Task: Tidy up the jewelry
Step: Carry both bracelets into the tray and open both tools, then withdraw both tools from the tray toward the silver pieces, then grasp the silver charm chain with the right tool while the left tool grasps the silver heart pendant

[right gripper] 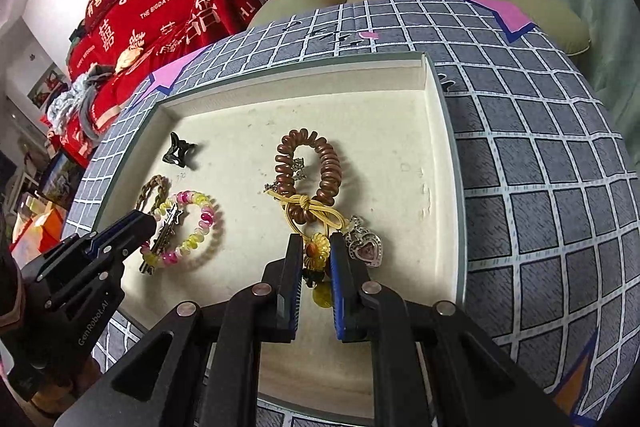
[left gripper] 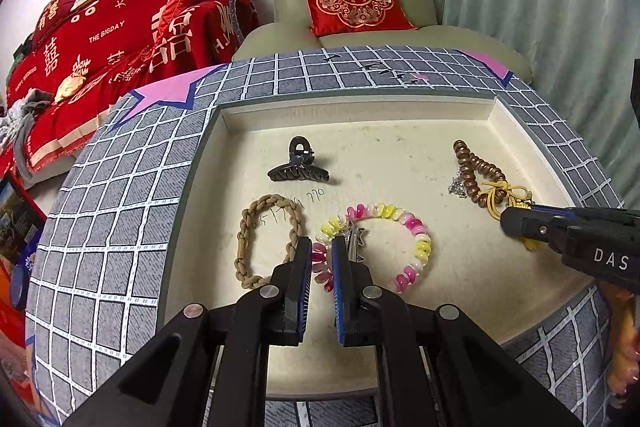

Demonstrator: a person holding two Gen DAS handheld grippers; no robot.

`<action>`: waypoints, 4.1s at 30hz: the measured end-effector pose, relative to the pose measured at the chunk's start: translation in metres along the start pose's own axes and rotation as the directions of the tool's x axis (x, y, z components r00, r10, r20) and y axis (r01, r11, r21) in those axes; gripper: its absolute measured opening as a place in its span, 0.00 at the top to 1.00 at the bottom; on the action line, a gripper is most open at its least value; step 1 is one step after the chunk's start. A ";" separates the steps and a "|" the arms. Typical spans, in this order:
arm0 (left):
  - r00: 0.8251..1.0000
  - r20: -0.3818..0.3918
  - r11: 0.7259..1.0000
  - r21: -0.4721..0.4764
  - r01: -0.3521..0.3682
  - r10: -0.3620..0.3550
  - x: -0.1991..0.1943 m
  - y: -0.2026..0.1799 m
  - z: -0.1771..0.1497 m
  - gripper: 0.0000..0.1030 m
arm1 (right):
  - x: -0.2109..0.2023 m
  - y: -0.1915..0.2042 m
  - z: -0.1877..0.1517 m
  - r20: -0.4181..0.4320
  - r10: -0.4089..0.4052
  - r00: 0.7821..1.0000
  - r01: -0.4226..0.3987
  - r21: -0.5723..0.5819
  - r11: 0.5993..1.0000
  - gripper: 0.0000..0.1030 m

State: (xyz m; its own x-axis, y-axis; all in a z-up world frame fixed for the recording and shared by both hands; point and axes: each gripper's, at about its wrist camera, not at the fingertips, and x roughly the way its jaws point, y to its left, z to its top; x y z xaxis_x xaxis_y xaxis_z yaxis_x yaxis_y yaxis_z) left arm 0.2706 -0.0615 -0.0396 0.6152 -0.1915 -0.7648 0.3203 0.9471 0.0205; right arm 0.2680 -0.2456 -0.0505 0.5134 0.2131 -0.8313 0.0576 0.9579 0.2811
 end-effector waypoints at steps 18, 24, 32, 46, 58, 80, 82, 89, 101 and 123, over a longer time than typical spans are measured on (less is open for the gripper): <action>0.998 0.055 1.000 -0.013 -0.013 0.014 -0.034 0.005 -0.001 0.81 | -0.053 -0.002 0.003 0.117 0.123 0.986 -0.134 0.096 0.986 0.38; 0.997 0.070 0.999 -0.035 -0.032 0.034 -0.051 0.009 -0.016 0.00 | -0.086 0.003 -0.014 0.148 0.154 0.977 -0.167 0.075 0.983 0.37; 0.991 0.121 0.998 -0.028 -0.049 0.052 -0.089 0.019 -0.040 0.00 | -0.107 0.017 -0.057 0.123 0.177 0.976 -0.181 0.028 0.983 0.37; 0.993 0.043 0.982 -0.161 -0.102 0.110 -0.123 0.061 -0.125 0.00 | -0.074 0.065 -0.139 -0.046 0.142 0.989 -0.147 -0.140 0.979 0.37; 0.989 0.010 0.970 -0.197 -0.140 0.145 -0.129 0.071 -0.158 0.00 | -0.053 0.107 -0.155 -0.083 0.097 0.992 -0.114 -0.236 0.965 0.37; 0.998 -0.005 0.991 -0.117 -0.058 0.058 -0.130 0.032 -0.168 0.00 | -0.059 0.087 -0.157 0.002 -0.027 1.000 0.026 -0.281 0.959 0.90; 0.999 -0.009 0.993 -0.111 -0.038 0.037 -0.128 0.028 -0.168 0.00 | -0.060 0.085 -0.157 -0.002 -0.019 1.000 0.018 -0.275 0.961 0.90; 1.000 -0.012 0.996 -0.088 -0.018 0.017 -0.129 0.020 -0.168 0.00 | -0.062 0.087 -0.153 0.000 0.013 1.000 -0.012 -0.278 0.960 0.81; 0.999 -0.017 0.999 -0.008 0.032 -0.033 -0.123 -0.002 -0.166 0.00 | -0.055 0.085 -0.150 0.024 -0.030 0.999 0.036 -0.287 0.957 0.88; 0.989 -0.031 0.980 0.137 0.148 -0.145 -0.112 -0.053 -0.156 0.59 | -0.068 0.047 -0.150 0.043 -0.025 0.999 0.033 -0.210 0.977 0.88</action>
State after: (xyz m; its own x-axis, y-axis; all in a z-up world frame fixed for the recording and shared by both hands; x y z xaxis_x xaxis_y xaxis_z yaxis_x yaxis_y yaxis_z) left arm 0.0727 -0.0498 -0.0553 0.5398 -0.3184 -0.7792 0.5031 0.8642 -0.0046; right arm 0.1074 -0.1859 -0.0530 0.5478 0.1808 -0.8168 -0.1064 0.9835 0.1463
